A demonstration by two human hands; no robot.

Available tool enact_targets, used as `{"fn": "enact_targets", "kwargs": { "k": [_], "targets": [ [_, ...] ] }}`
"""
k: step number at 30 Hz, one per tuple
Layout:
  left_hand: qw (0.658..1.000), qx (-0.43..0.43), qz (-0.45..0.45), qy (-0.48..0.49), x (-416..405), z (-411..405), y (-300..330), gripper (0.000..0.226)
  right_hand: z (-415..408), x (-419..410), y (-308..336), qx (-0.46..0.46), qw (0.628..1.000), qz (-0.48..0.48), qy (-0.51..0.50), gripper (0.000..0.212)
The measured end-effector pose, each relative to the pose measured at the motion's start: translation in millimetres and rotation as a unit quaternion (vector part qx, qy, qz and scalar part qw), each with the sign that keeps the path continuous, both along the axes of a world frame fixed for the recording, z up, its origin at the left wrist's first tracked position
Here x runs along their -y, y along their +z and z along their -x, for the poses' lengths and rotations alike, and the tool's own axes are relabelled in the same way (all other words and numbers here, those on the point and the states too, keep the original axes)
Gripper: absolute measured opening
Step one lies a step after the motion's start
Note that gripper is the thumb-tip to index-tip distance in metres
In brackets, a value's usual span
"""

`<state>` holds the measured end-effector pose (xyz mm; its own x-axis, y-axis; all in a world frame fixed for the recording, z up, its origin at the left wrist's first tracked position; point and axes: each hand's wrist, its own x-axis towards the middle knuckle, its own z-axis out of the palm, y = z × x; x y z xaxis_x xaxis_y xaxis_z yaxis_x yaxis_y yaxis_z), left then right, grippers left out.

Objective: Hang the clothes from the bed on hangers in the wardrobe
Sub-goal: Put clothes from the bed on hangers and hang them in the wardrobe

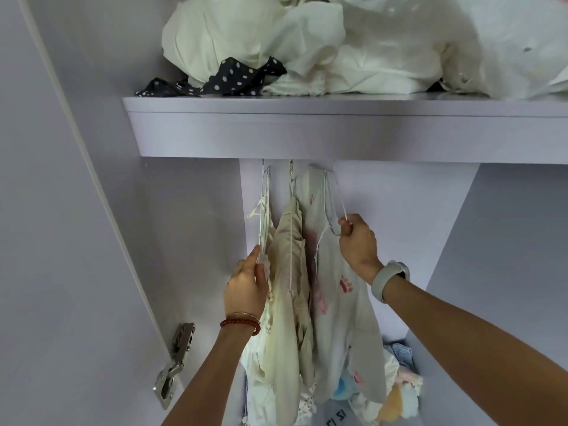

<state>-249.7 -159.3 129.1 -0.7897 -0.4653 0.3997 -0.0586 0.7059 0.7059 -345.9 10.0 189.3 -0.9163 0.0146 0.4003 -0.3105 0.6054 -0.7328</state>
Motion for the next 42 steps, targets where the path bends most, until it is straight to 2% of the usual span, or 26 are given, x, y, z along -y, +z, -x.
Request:
{"fn": "enact_targets", "kwargs": {
  "k": [4,7,10,14,19,21,23,25,28,31,33,37,40,42],
  "targets": [
    [1.000,-0.003,-0.020,-0.006,-2,1,4,0.041,2,-21,4,-0.057,0.996,0.064,0.000,0.021],
    [0.999,-0.051,-0.012,0.009,-11,-2,6,0.042,-8,-43,-5,-0.052,0.996,0.073,0.006,0.017],
    [0.993,-0.118,0.019,0.011,-29,-8,10,0.039,-29,-71,-36,0.011,0.999,0.014,-0.040,0.038],
    [0.975,-0.194,0.031,-0.105,-68,-20,7,0.032,-76,-111,-89,0.115,0.983,-0.059,-0.127,0.044],
    [0.947,-0.072,-0.012,-0.311,-134,-29,-41,0.044,-166,-171,-136,0.169,0.956,-0.091,-0.224,0.046],
    [0.928,-0.023,-0.017,-0.372,-168,-37,-63,0.040,-214,-199,-148,0.189,0.942,-0.125,-0.248,0.044],
    [0.900,0.023,-0.008,-0.435,-208,-52,-78,0.036,-267,-226,-156,0.188,0.936,-0.142,-0.263,0.044],
    [0.859,0.043,0.023,-0.509,-251,-74,-91,0.047,-324,-254,-161,0.161,0.933,-0.149,-0.285,0.047],
    [0.782,0.055,0.072,-0.617,-312,-127,-108,0.058,-414,-294,-157,0.137,0.922,-0.168,-0.320,0.042],
    [0.701,0.038,0.093,-0.706,-369,-192,-115,0.049,-510,-327,-155,0.108,0.898,-0.192,-0.381,0.045],
    [0.651,-0.002,0.096,-0.753,-407,-240,-114,0.039,-577,-343,-156,0.110,0.877,-0.199,-0.424,0.049],
    [0.578,0.015,0.047,-0.814,-475,-349,-105,0.037,-705,-362,-152,0.133,0.834,-0.170,-0.509,0.029],
    [0.535,0.006,0.034,-0.844,-522,-428,-91,0.026,-782,-364,-149,0.141,0.779,-0.115,-0.600,0.032],
    [0.504,-0.032,0.047,-0.862,-557,-473,-80,0.019,-821,-362,-149,0.164,0.737,-0.056,-0.653,0.020]
  ]
}}
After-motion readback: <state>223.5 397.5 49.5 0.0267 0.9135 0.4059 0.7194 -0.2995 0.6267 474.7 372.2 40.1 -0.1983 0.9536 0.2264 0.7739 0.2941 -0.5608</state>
